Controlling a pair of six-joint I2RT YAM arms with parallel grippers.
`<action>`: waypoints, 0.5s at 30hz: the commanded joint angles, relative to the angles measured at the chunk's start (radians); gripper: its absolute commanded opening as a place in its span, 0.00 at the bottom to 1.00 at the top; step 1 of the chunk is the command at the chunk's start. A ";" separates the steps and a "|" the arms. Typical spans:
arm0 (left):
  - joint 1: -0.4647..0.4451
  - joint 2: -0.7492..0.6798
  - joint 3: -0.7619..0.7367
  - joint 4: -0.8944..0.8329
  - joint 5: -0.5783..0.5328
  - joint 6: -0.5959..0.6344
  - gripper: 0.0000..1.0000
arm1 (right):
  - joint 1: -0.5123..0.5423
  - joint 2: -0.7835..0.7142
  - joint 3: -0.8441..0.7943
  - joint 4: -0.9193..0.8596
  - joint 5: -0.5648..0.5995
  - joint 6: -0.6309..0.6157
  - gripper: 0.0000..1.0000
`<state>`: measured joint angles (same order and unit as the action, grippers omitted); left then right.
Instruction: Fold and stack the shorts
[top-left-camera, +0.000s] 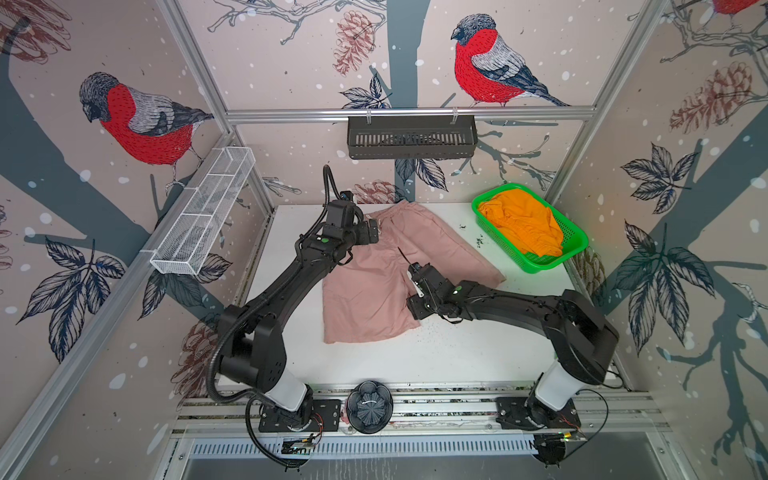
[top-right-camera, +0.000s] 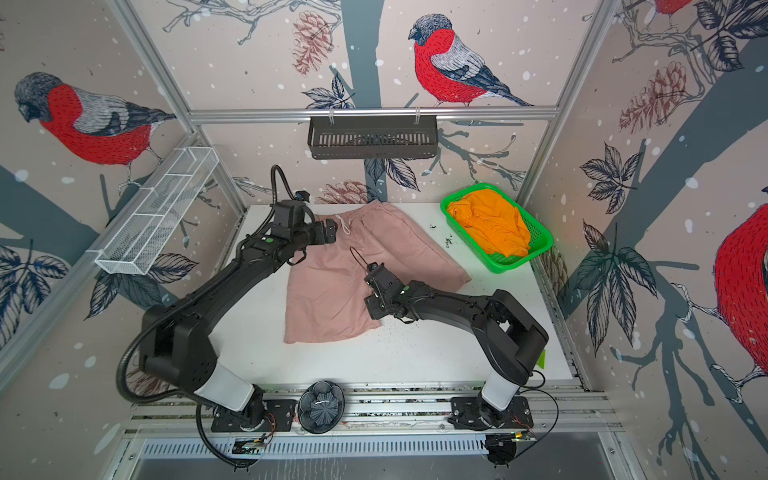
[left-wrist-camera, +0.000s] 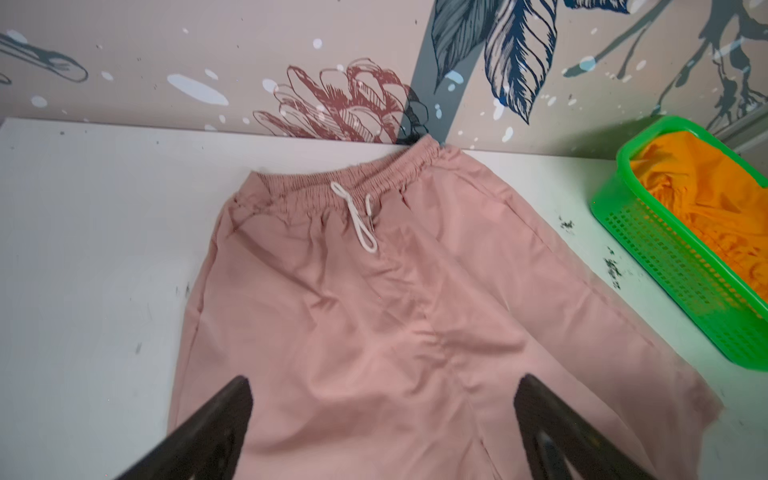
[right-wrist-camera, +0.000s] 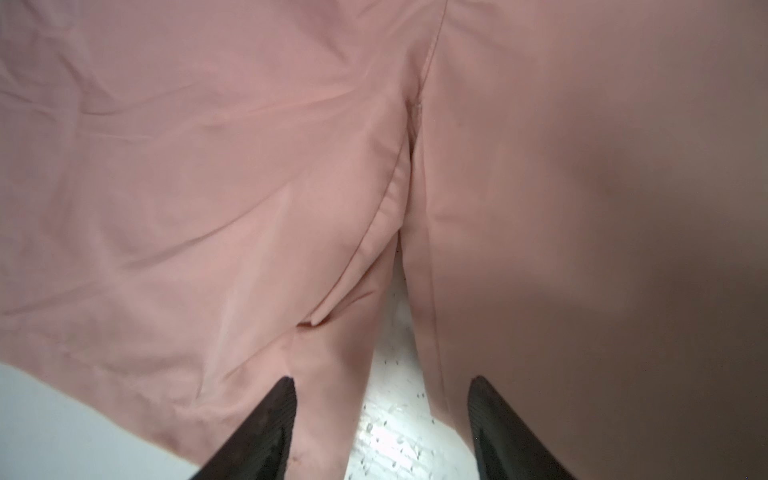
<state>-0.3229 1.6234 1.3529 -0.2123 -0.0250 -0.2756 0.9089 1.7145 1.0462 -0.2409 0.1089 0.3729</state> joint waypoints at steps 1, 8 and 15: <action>0.011 0.106 0.115 0.078 0.105 0.152 0.99 | 0.028 0.065 0.035 -0.020 0.113 0.040 0.68; 0.011 0.265 0.194 0.118 0.229 0.235 0.98 | 0.033 0.084 -0.035 -0.052 0.143 0.067 0.68; 0.011 0.375 0.242 0.130 0.315 0.287 0.99 | 0.011 -0.072 -0.199 -0.064 0.081 0.089 0.67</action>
<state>-0.3145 1.9682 1.5661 -0.1371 0.2169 -0.0463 0.9272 1.6848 0.8856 -0.2764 0.2142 0.4419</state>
